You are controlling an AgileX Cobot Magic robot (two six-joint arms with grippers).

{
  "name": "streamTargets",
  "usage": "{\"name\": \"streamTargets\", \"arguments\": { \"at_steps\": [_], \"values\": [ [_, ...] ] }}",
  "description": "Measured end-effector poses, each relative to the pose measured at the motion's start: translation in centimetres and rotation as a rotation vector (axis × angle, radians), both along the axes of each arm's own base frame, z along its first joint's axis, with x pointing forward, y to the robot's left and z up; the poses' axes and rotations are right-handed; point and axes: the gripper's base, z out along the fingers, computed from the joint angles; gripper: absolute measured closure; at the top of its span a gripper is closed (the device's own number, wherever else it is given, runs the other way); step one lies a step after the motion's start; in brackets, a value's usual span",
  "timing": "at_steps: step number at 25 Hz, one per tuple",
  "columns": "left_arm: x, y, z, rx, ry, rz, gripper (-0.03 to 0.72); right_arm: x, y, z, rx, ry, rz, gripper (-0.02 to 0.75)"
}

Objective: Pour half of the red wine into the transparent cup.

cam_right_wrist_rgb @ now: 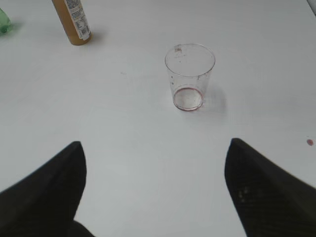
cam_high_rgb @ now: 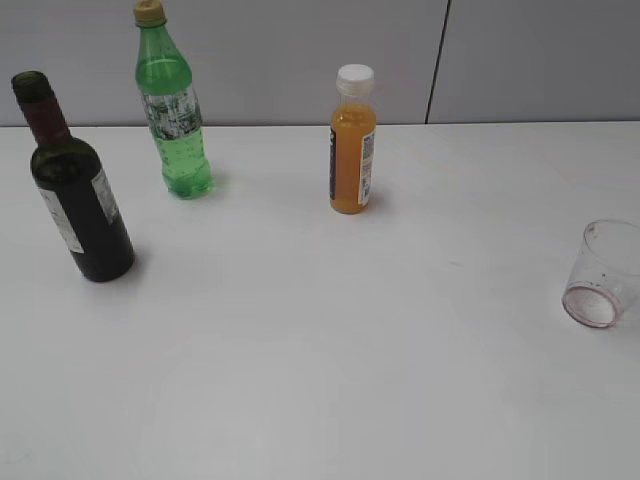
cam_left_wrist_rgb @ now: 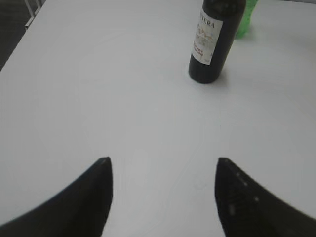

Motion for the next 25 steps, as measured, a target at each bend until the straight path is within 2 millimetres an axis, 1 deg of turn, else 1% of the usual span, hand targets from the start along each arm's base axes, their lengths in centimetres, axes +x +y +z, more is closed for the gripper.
{"name": "streamTargets", "arguments": {
  "at_steps": [3, 5, 8, 12, 16, 18, 21, 25],
  "values": [
    [0.0, 0.0, 0.0, 0.000, 0.000, 0.000, 0.215, 0.1, 0.1, 0.8, 0.005, -0.049, 0.005, 0.070],
    [0.0, 0.0, 0.0, 0.000, 0.000, 0.000, 0.224, 0.9, 0.1, 1.3, 0.014, -0.066, 0.005, 0.070],
    [0.0, 0.0, 0.0, 0.000, 0.000, 0.000, 0.237, 2.7, 0.2, 2.2, 0.029, -0.097, 0.003, 0.070],
    [0.0, 0.0, 0.0, 0.000, 0.000, 0.000, 0.241, 5.5, 0.2, 3.0, 0.015, -0.122, -0.003, 0.070],
    [0.0, 0.0, 0.0, 0.000, 0.000, 0.000, 0.241, 8.3, 0.2, 3.8, 0.028, -0.198, -0.020, 0.072],
    [0.0, 0.0, 0.0, 0.000, 0.000, 0.000, 0.246, 9.8, 0.1, 3.4, 0.013, -0.215, -0.029, 0.074],
    [0.0, 0.0, 0.0, 0.000, 0.000, 0.000, 0.252, 11.6, 0.0, 1.3, 0.012, -0.174, -0.052, 0.080],
    [0.0, 0.0, 0.0, 0.000, 0.000, 0.000, 0.260, 12.6, -0.2, -1.4, 0.045, -0.146, -0.095, 0.083]
  ]
}}
